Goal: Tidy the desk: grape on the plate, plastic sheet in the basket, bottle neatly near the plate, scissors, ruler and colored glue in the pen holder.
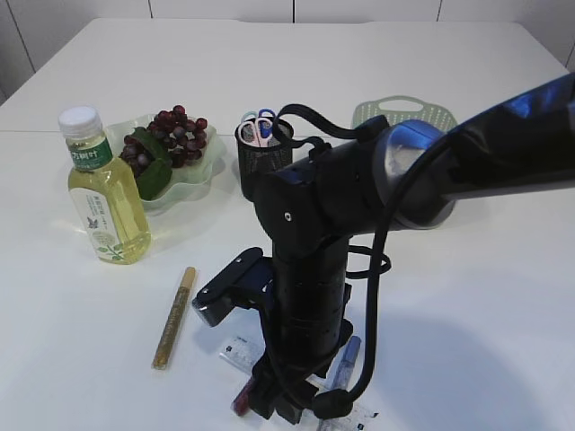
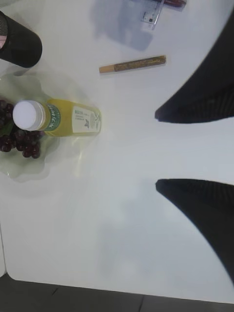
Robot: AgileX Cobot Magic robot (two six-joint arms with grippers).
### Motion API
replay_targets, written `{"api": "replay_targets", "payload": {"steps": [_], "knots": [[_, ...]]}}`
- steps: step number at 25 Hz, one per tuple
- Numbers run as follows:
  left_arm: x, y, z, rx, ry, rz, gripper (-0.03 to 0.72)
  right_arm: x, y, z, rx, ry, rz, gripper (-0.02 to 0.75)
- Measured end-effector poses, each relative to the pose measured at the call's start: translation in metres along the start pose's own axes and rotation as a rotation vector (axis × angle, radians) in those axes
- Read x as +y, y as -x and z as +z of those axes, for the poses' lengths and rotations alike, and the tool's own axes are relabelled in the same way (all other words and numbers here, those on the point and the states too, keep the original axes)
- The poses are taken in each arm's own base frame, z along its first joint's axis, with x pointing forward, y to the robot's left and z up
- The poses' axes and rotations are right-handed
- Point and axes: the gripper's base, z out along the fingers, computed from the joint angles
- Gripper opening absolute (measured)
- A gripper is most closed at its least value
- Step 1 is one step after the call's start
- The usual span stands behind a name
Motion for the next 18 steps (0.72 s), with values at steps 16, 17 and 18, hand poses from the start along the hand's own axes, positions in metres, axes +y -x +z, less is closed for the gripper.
{"api": "replay_targets", "payload": {"steps": [16,17,18], "knots": [[0.0002,0.0001,0.0000,-0.001,0.002,0.001,0.279,-0.0007,0.0008,0.0071,0.018,0.007,0.004,0.417],[0.0002,0.0001,0.0000,-0.001,0.002,0.001,0.279,-0.0007,0.0008,0.0071,0.018,0.007,0.004,0.402],[0.0002,0.0001,0.0000,-0.001,0.002,0.001,0.279,-0.0007,0.0008,0.0072,0.018,0.007,0.004,0.378]]}}
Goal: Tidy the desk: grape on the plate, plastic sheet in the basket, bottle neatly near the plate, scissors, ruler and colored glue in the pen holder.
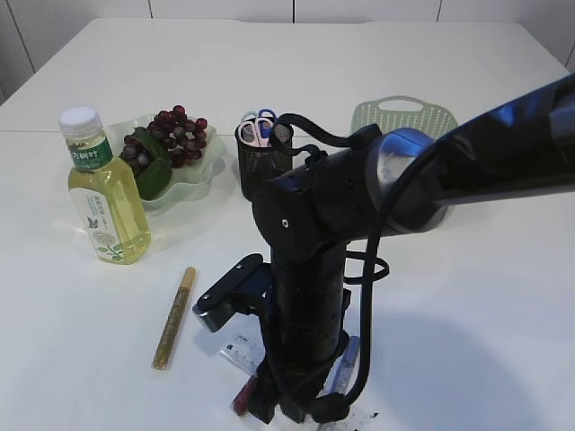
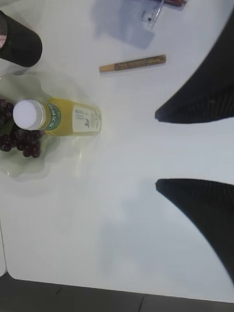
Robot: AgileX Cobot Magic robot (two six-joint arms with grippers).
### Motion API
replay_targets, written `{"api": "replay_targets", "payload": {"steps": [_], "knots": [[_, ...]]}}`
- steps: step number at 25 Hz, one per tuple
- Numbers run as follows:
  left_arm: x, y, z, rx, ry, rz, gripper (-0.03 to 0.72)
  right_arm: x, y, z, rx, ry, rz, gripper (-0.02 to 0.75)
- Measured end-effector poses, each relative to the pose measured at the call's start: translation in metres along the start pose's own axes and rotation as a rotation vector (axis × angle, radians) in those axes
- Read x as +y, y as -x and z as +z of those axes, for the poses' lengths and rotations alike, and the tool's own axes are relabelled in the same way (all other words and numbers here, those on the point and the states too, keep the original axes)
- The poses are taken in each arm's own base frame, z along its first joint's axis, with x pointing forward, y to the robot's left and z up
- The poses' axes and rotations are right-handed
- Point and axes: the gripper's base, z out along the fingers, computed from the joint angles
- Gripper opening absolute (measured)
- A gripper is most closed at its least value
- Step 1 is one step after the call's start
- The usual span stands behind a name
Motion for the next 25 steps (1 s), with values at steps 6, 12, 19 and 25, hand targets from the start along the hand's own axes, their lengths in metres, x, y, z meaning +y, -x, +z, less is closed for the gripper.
{"api": "replay_targets", "payload": {"steps": [6,12,19,25], "knots": [[0.000,0.000,0.000,-0.001,0.002,0.001,0.279,0.000,0.001,-0.001,-0.001,0.000,0.008,0.300],[0.000,0.000,0.000,-0.001,0.002,0.001,0.279,0.000,0.012,-0.017,-0.010,0.003,0.001,0.300],[0.000,0.000,0.000,-0.001,0.002,0.001,0.279,0.002,0.018,-0.038,0.025,0.019,-0.004,0.300],[0.000,0.000,0.000,-0.001,0.002,0.001,0.279,0.002,0.018,-0.040,0.021,0.020,0.007,0.299]]}}
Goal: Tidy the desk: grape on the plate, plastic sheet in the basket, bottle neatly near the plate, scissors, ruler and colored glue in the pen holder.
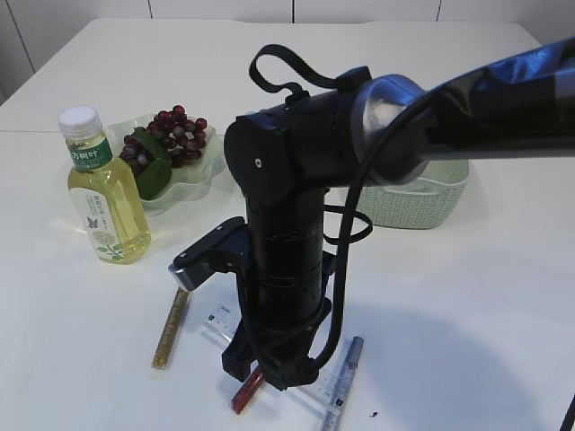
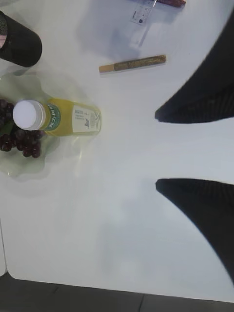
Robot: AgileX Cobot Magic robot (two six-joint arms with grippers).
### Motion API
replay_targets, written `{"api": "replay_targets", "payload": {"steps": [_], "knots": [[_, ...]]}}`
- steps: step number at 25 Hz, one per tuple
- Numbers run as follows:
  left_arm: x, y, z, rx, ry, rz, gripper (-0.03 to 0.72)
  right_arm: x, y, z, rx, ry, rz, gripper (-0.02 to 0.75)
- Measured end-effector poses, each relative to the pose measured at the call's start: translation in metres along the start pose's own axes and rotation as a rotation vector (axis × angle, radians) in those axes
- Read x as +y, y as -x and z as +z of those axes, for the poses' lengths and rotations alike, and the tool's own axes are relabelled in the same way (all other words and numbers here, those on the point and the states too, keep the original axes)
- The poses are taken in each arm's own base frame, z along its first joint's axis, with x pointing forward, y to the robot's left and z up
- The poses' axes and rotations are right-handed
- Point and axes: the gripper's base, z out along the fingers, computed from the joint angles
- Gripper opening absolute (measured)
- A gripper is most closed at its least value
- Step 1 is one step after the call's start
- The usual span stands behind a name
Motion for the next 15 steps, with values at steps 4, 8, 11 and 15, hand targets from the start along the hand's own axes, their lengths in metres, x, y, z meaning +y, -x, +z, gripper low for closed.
{"api": "replay_targets", "payload": {"steps": [4,8,11,15], "knots": [[0.000,0.000,0.000,0.000,0.000,0.000,0.279,0.003,-0.004,-0.013,-0.066,-0.007,0.012,0.299],[0.000,0.000,0.000,0.000,0.000,0.000,0.279,0.008,-0.020,-0.026,-0.186,-0.032,0.022,0.299],[0.000,0.000,0.000,0.000,0.000,0.000,0.279,0.012,-0.034,-0.036,-0.294,-0.061,0.024,0.299],[0.000,0.000,0.000,0.000,0.000,0.000,0.277,0.015,-0.049,-0.057,-0.499,-0.119,0.021,0.299]]}}
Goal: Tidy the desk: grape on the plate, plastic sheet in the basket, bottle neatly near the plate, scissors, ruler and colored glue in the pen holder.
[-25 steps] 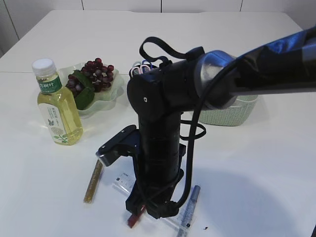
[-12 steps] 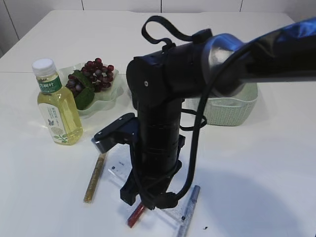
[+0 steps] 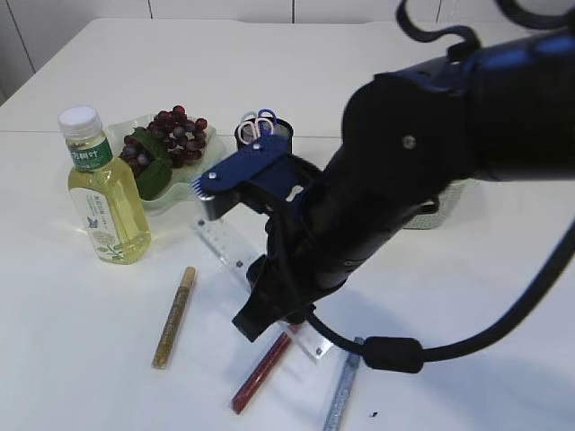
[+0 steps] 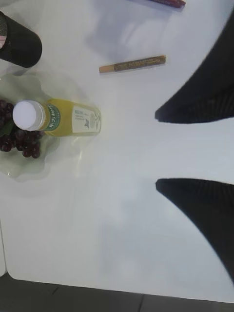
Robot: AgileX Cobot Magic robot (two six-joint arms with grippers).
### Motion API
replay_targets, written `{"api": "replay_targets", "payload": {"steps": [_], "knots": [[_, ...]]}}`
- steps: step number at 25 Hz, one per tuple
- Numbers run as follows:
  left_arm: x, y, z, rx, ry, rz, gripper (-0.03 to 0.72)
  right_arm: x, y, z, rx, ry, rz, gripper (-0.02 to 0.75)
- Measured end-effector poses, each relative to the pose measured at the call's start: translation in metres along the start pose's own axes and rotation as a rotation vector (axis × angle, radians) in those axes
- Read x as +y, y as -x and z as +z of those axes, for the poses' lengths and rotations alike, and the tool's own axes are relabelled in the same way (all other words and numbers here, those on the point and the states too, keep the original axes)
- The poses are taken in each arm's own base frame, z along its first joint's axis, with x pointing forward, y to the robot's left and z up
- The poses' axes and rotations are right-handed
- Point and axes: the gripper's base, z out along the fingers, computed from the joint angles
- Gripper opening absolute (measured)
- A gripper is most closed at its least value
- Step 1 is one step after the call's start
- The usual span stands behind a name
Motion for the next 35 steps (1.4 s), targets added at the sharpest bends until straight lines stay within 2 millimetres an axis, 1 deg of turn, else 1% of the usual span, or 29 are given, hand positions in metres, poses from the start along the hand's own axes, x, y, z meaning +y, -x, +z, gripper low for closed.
{"api": "replay_targets", "payload": {"steps": [2,6,10,15,22,28,35], "knots": [[0.000,0.000,0.000,0.000,0.000,0.000,0.277,0.000,-0.001,-0.009,-0.101,-0.031,-0.005,0.299],[0.000,0.000,0.000,0.000,0.000,0.000,0.277,-0.007,-0.005,-0.012,-0.221,-0.074,0.010,0.299],[0.000,0.000,0.000,0.001,-0.002,-0.001,0.277,-0.022,0.002,-0.016,-0.336,-0.126,0.039,0.298],[0.000,0.000,0.000,0.001,-0.002,-0.001,0.276,-0.045,0.015,-0.027,-0.544,-0.219,0.075,0.298],[0.000,0.000,0.000,0.001,-0.002,-0.001,0.275,-0.068,0.028,-0.043,-0.773,-0.328,0.100,0.298],[0.000,0.000,0.000,0.001,-0.002,-0.001,0.275,-0.092,0.039,-0.034,-0.849,-0.394,0.121,0.298],[0.000,0.000,0.000,0.001,-0.002,-0.001,0.269,-0.124,0.067,-0.020,-0.917,-0.449,0.143,0.298]]}}
